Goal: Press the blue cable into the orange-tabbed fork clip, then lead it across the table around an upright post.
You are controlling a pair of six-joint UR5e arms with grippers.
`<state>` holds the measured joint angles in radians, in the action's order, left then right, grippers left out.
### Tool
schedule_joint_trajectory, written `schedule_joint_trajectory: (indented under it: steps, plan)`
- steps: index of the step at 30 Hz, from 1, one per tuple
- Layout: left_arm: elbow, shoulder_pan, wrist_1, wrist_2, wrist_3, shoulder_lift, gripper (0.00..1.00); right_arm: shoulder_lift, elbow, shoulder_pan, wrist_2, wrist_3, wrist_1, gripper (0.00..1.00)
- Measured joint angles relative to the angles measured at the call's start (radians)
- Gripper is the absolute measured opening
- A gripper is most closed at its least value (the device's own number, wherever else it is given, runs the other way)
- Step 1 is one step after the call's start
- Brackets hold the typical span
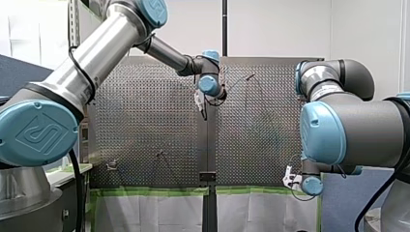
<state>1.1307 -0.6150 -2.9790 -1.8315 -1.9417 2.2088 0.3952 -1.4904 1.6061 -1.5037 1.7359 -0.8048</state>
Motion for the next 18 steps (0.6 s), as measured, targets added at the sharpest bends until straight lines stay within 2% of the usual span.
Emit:
schedule_joint_trajectory:
  steps: [10,18]
  plan:
    - [0.087,-0.014,-0.014,0.089,-0.024,-0.086,1.0,0.0,0.0,-0.004,0.0,0.0,0.011,0.0]
    - [0.103,-0.028,-0.035,0.16,-0.021,-0.157,1.0,0.0,0.0,-0.008,0.0,0.006,0.011,0.0]
